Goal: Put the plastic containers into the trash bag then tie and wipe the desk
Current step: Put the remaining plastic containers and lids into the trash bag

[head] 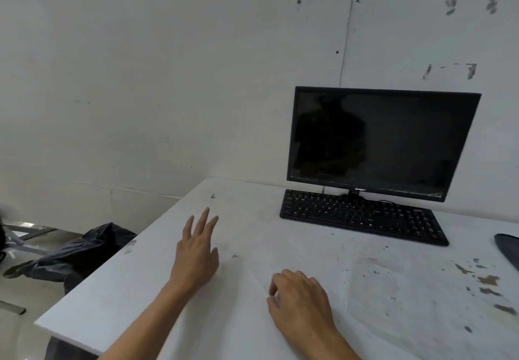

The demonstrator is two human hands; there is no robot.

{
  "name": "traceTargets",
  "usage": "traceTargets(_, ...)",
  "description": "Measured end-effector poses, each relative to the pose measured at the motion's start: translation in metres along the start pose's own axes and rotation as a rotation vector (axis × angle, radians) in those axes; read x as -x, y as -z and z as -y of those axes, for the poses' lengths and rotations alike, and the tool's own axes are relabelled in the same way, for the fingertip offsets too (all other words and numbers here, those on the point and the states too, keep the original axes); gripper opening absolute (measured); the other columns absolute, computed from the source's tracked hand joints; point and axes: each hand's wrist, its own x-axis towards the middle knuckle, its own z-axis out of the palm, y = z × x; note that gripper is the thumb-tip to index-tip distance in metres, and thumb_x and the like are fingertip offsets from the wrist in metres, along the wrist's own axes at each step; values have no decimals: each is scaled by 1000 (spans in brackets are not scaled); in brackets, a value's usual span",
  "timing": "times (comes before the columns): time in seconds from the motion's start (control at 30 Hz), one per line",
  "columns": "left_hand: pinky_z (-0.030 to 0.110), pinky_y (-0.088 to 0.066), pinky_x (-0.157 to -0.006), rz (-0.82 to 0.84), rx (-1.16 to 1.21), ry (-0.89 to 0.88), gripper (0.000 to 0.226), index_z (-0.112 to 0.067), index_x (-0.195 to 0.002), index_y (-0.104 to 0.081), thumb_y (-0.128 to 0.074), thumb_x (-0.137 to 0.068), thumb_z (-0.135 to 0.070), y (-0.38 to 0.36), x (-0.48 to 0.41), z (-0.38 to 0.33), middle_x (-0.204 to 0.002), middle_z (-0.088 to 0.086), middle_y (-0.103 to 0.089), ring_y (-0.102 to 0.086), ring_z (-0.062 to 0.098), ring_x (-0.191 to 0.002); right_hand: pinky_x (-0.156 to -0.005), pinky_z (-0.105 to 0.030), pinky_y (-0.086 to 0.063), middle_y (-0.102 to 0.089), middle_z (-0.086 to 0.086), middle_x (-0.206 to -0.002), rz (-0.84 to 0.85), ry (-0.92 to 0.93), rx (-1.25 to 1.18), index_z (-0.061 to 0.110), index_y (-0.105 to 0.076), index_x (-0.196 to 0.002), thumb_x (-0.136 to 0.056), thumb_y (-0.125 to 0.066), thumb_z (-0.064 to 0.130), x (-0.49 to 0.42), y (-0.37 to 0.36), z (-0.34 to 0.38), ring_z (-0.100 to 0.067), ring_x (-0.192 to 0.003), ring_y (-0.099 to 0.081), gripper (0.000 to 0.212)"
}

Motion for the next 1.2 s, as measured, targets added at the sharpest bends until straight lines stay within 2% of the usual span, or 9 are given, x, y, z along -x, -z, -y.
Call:
traceTargets(0.07,47,-30,-112,84,-87,-26,64,-29,-153,-30,-55,-94,-24,0,-10,2,-165,-9,-17,-4,25,-154,-93,-28,-38,-54,14,-99,39,-12,-32,29,-60,-101,-96,-51,37,14,6,2,-11,-103,-52,13)
traceTargets(0.17,40,-28,-110,97,-200,-72,46,-32,-140,-50,-54,-95,-37,2,-6,-1,-143,-11,-51,-33,22,-141,-99,-28,-37,-51,14,-108,72,-49,-68,31,-60,-107,-92,-54,49,24,19,-1,-10,-110,-48,24)
traceTargets(0.33,29,-35,-86,14,-202,-179,33,-38,-110,-67,-49,-91,-58,25,30,-27,-92,-18,-68,-60,10,-101,-121,-39,-19,-11,1,-163,200,-148,-42,31,-19,-155,-74,-60,76,15,21,-15,-21,-151,-8,101)
traceTargets(0.43,25,-39,-69,4,-101,-159,36,-40,-96,-69,-48,-87,-68,42,52,-39,-76,-19,-67,-64,7,-83,-123,-44,-2,18,-9,-167,405,-234,-27,24,0,-161,-68,-60,83,14,20,-19,-27,-154,14,124)
traceTargets(0.57,28,-45,-74,-112,16,-34,26,-36,-107,-66,-59,-88,-54,52,57,-31,-99,-17,-61,-57,13,-104,-120,-45,-16,-9,-15,-165,427,-252,27,22,-16,-158,-72,-59,80,18,27,-12,-32,-151,-9,113)
traceTargets(0.7,42,-50,-95,161,89,335,55,-19,-127,-56,-61,-86,-55,47,49,-5,-127,4,-59,-56,24,-117,-112,-42,-27,-33,-11,-148,413,-228,99,23,-30,-151,-69,-59,81,26,32,-4,-31,-136,-28,104)
traceTargets(0.8,38,-56,-83,209,219,420,27,-16,-98,-64,-62,-88,-40,43,55,4,-106,7,-68,-64,20,-85,-111,-41,-29,-32,-9,-143,368,-242,81,26,-27,-151,-64,-60,84,33,29,-5,-30,-132,-30,110)
traceTargets(0.93,37,-53,-69,137,408,484,19,-1,-91,-60,-54,-89,-19,46,65,9,-90,16,-66,-58,26,-70,-112,-40,-30,-25,-6,-138,220,-244,13,32,-12,-155,-59,-63,83,43,22,-4,-28,-128,-36,120)
traceTargets(1.2,45,-62,-72,134,930,657,22,3,-109,-55,-54,-96,-14,57,100,-6,-113,17,-67,-68,33,-96,-107,-50,-39,-15,-2,-162,-10,-369,-216,37,-10,-156,-69,-37,88,29,33,20,-30,-137,-41,104)
